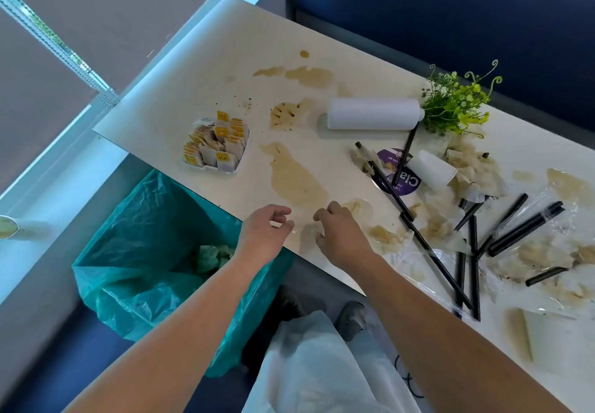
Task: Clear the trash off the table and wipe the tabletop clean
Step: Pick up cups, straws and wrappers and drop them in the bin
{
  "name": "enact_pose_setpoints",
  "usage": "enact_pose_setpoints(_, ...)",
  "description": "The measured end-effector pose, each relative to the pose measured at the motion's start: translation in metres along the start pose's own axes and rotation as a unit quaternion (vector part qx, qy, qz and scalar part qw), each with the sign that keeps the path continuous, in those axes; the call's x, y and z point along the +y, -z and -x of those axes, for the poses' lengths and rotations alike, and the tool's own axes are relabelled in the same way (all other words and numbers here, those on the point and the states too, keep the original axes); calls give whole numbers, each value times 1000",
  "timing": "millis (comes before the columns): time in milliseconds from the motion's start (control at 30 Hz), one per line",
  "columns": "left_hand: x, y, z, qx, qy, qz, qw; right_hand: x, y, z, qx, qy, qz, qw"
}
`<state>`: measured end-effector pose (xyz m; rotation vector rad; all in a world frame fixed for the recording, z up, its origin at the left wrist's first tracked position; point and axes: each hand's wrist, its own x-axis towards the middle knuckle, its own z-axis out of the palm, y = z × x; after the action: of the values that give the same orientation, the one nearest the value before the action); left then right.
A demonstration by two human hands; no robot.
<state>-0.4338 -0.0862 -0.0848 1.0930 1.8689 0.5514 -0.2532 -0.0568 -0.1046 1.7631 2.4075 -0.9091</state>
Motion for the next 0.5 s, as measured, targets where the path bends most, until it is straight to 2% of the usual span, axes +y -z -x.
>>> enact_pose_setpoints(233, -4, -5, -1, -12, 2, -10, 1000, -2, -13, -1, 0, -35, 71, 997)
enact_pose_setpoints(500, -3, -6, -3, -6, 1, -22, 1000, 2, -19, -2, 12, -40, 32, 999)
